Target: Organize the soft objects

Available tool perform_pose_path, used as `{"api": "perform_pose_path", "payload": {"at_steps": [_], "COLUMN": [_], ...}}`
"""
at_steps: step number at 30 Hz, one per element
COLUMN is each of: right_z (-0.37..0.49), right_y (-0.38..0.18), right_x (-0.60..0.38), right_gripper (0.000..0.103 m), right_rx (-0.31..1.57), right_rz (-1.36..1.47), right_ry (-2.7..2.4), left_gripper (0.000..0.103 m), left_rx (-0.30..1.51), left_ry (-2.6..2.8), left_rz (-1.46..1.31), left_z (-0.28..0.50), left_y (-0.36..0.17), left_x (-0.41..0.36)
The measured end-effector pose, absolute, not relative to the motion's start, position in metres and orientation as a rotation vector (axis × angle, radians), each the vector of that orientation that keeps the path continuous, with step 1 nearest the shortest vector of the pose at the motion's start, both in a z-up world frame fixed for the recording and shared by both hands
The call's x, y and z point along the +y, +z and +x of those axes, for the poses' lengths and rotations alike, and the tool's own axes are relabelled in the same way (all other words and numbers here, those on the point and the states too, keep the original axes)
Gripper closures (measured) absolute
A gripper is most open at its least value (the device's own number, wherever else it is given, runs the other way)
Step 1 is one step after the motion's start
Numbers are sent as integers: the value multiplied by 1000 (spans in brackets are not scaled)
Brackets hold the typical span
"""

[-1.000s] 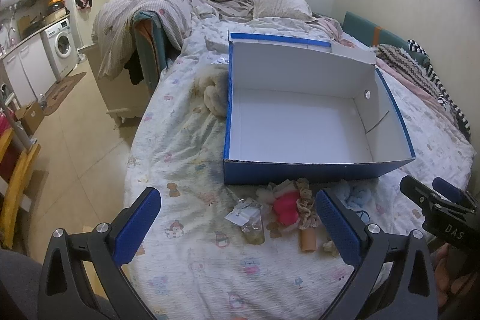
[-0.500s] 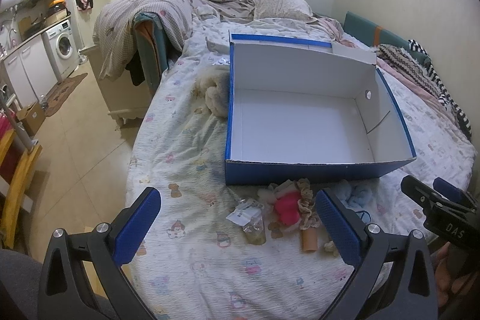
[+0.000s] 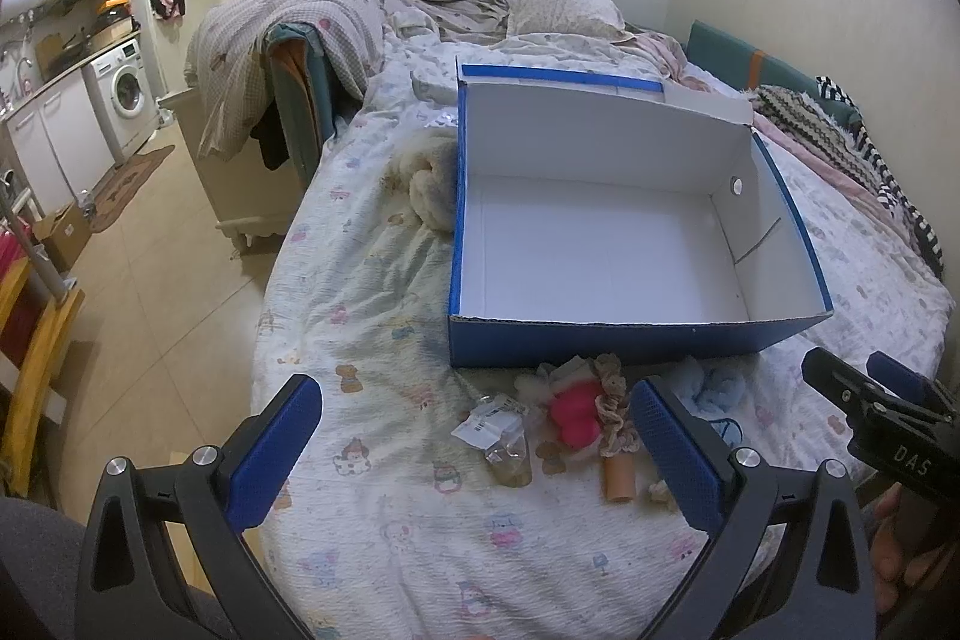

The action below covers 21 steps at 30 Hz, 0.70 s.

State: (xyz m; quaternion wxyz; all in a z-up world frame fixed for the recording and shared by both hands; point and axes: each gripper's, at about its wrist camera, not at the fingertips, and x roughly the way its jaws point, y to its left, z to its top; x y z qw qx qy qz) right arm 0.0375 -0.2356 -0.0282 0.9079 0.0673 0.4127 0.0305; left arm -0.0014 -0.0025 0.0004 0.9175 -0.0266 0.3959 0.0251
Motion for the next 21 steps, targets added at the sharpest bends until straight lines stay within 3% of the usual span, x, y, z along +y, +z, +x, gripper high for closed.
{"api": "perform_pose_path", "payload": {"at_steps": [21], "right_z": [37], "right_y": [-28], "right_x": [-236], "right_gripper": [0], "right_rx": [848], "right_rz": [141], "right_ry": [63], "left_gripper": [0], "left_rx": [820], "left_ry": [51], "left_rz": [-51], "left_z": [-1], "left_y": [-1], "left_x": [-2]}}
